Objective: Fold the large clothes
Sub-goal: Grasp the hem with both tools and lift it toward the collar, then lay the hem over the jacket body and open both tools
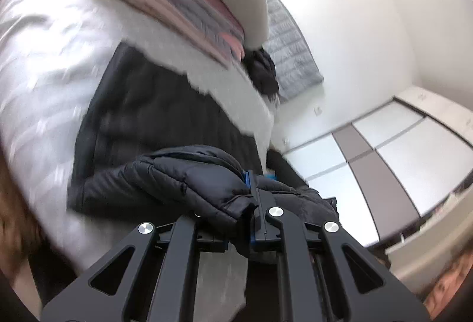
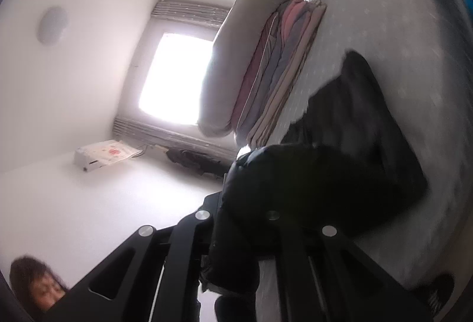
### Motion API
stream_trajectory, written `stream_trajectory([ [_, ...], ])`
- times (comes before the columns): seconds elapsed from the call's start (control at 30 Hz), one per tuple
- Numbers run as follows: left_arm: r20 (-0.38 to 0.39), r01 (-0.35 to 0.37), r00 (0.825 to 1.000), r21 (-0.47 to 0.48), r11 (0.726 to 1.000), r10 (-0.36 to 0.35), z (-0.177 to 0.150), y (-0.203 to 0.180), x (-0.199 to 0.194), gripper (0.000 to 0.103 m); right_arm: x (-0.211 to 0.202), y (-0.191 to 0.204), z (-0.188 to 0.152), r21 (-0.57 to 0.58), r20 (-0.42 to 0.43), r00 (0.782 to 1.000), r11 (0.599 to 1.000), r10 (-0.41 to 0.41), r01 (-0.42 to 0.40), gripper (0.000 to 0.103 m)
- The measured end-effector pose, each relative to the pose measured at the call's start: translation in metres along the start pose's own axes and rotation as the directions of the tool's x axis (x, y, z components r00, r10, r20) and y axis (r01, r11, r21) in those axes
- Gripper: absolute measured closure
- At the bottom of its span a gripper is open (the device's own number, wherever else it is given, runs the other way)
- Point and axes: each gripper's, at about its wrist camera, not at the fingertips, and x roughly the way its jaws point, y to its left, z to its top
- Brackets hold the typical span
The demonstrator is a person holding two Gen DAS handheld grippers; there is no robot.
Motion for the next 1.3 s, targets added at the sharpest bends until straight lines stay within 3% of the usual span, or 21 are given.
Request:
stream_trajectory([
  [0.2,0.051,-0.053,0.997,-0.102,0.993,0.058,0.108,0.053,0.099,0.094,0.095,-0.048,0.096,0.095,0.010,0.985,0.980,-0.174,0.172,0.091],
  [0.23,0.051,-0.098,0.993,-0.128,0.987,0.105,0.126,0.074,0.127,0.093,0.108,-0.065,0.106,0.128,0.007,0.976,0.969,-0.216,0.213,0.087],
  [0.3,0.048,-0.155,0.985,-0.188,0.970,0.167,0.139,0.107,0.159,0.087,0.136,-0.110,0.121,0.214,-0.030,0.943,0.920,-0.331,0.330,0.067],
  [0.33,0.018,-0.186,0.980,-0.247,0.951,0.197,0.143,0.134,0.182,0.087,0.148,-0.130,0.125,0.248,-0.058,0.920,0.887,-0.387,0.389,0.062],
  [0.37,0.014,-0.175,0.982,-0.284,0.943,0.186,0.141,0.149,0.193,0.085,0.155,-0.144,0.126,0.269,-0.077,0.915,0.875,-0.396,0.402,0.062],
  [0.43,0.054,-0.112,0.989,-0.319,0.941,0.137,0.136,0.167,0.201,0.085,0.159,-0.152,0.128,0.283,-0.071,0.915,0.872,-0.397,0.400,0.062],
  [0.5,0.040,-0.101,0.992,-0.330,0.938,0.121,0.141,0.170,0.203,0.084,0.157,-0.148,0.130,0.268,-0.052,0.931,0.893,-0.362,0.362,0.050],
  [0.6,0.109,-0.027,0.992,-0.328,0.944,0.067,0.148,0.160,0.185,0.062,0.146,-0.136,0.126,0.271,-0.013,0.949,0.913,-0.314,0.306,0.034],
  [0.67,0.162,0.002,0.985,-0.326,0.945,0.053,0.153,0.152,0.176,0.042,0.141,-0.121,0.118,0.243,-0.019,0.956,0.926,-0.294,0.290,0.032],
  [0.77,0.208,0.022,0.977,-0.314,0.949,0.047,0.157,0.136,0.167,0.030,0.147,-0.095,0.097,0.169,-0.097,0.961,0.947,-0.259,0.273,0.029],
  [0.83,0.220,0.016,0.974,-0.282,0.959,0.049,0.156,0.123,0.164,0.027,0.165,-0.083,0.080,0.111,-0.191,0.950,0.956,-0.249,0.273,0.029],
  [0.93,0.220,0.022,0.975,-0.246,0.969,0.034,0.156,0.106,0.167,0.026,0.215,-0.066,0.050,0.032,-0.358,0.902,0.962,-0.241,0.270,0.029],
  [1.03,0.213,0.019,0.977,-0.226,0.974,0.030,0.157,0.100,0.168,0.026,0.258,-0.056,0.044,-0.012,-0.418,0.879,0.969,-0.230,0.248,0.029],
  [1.13,0.218,0.015,0.975,-0.214,0.977,0.033,0.162,0.097,0.165,0.025,0.300,-0.051,0.064,-0.006,-0.391,0.902,0.981,-0.181,0.194,0.029],
  [1.2,0.227,0.015,0.973,-0.209,0.978,0.033,0.163,0.097,0.161,0.025,0.322,-0.059,0.090,0.032,-0.312,0.937,0.984,-0.158,0.177,0.027],
  [1.27,0.240,0.022,0.970,-0.211,0.977,0.030,0.166,0.096,0.160,0.025,0.339,-0.087,0.112,0.128,-0.248,0.953,0.969,-0.176,0.212,0.026],
  [1.3,0.243,0.022,0.970,-0.211,0.977,0.030,0.165,0.099,0.155,0.025,0.344,-0.098,0.117,0.169,-0.237,0.950,0.954,-0.203,0.247,0.026],
])
